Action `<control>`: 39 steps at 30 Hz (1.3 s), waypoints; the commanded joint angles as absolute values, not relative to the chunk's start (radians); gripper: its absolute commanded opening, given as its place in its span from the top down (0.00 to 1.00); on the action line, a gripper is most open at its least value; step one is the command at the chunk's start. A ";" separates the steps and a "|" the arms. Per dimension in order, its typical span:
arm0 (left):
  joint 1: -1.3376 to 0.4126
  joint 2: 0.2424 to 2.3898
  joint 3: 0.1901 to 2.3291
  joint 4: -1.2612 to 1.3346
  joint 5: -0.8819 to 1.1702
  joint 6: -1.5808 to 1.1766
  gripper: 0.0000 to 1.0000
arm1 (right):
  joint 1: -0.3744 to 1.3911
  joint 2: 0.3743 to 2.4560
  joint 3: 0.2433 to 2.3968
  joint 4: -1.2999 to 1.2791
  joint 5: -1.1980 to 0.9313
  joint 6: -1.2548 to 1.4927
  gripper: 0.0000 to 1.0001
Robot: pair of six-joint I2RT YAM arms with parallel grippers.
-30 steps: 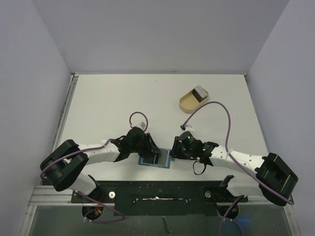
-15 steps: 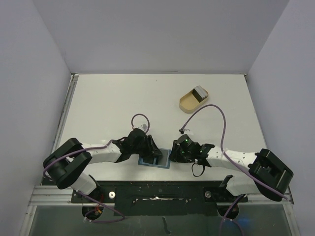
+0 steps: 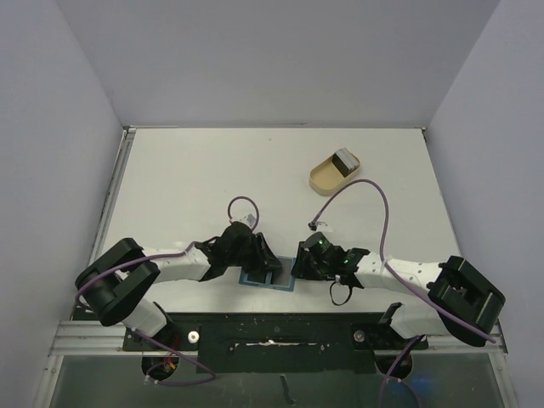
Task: Put the credit cards into the card holder
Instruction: Insert the credit card into the card holder, then turn over the card slot in the card holder.
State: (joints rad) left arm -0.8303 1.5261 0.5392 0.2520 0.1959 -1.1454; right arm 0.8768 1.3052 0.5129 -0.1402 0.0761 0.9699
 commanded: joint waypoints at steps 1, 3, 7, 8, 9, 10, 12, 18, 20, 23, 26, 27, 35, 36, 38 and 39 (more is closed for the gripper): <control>-0.813 1.453 0.604 0.190 0.188 -1.121 0.61 | 0.886 1.301 0.577 -0.212 0.178 0.918 0.63; -0.792 1.420 0.613 0.125 0.176 -1.097 0.60 | 0.886 1.283 0.605 -0.257 0.204 0.903 0.60; -0.737 1.346 0.608 0.047 0.180 -1.055 0.56 | 0.887 1.254 0.661 -0.309 0.222 0.890 0.58; -0.719 1.328 0.601 0.038 0.187 -1.047 0.55 | 0.887 1.254 0.674 -0.312 0.217 0.890 0.58; -0.703 1.312 0.593 0.032 0.196 -1.039 0.55 | 0.888 1.258 0.687 -0.314 0.209 0.890 0.58; -0.687 1.298 0.583 0.027 0.203 -1.031 0.54 | 0.888 1.265 0.701 -0.316 0.199 0.893 0.58; -0.656 1.275 0.566 0.020 0.224 -1.019 0.53 | 0.896 1.278 0.723 -0.307 0.182 0.902 0.59; -0.597 1.250 0.520 0.036 0.295 -1.000 0.51 | 0.914 1.324 0.755 -0.185 0.082 0.935 0.66; -0.583 1.246 0.499 0.061 0.319 -1.007 0.51 | 0.916 1.353 0.759 -0.137 0.051 0.945 0.68; -0.573 1.244 0.473 0.087 0.328 -1.019 0.51 | 0.919 1.414 0.787 -0.102 0.014 0.949 0.71; -0.569 1.243 0.453 0.101 0.335 -1.032 0.51 | 0.926 1.465 0.810 -0.077 -0.004 0.948 0.72; -0.568 1.240 0.447 0.107 0.337 -1.036 0.51 | 0.926 1.478 0.812 -0.068 -0.011 0.949 0.72; -0.560 1.217 0.419 0.110 0.333 -1.045 0.50 | 0.926 1.576 0.824 -0.028 -0.048 0.956 0.75; -0.560 1.215 0.417 0.112 0.334 -1.047 0.50 | 0.925 1.583 0.822 -0.025 -0.048 0.956 0.76; -0.560 1.213 0.411 0.116 0.334 -1.051 0.50 | 0.926 1.598 0.818 -0.019 -0.050 0.954 0.77; -0.560 1.213 0.410 0.116 0.334 -1.052 0.50 | 0.926 1.607 0.816 -0.018 -0.050 0.954 0.78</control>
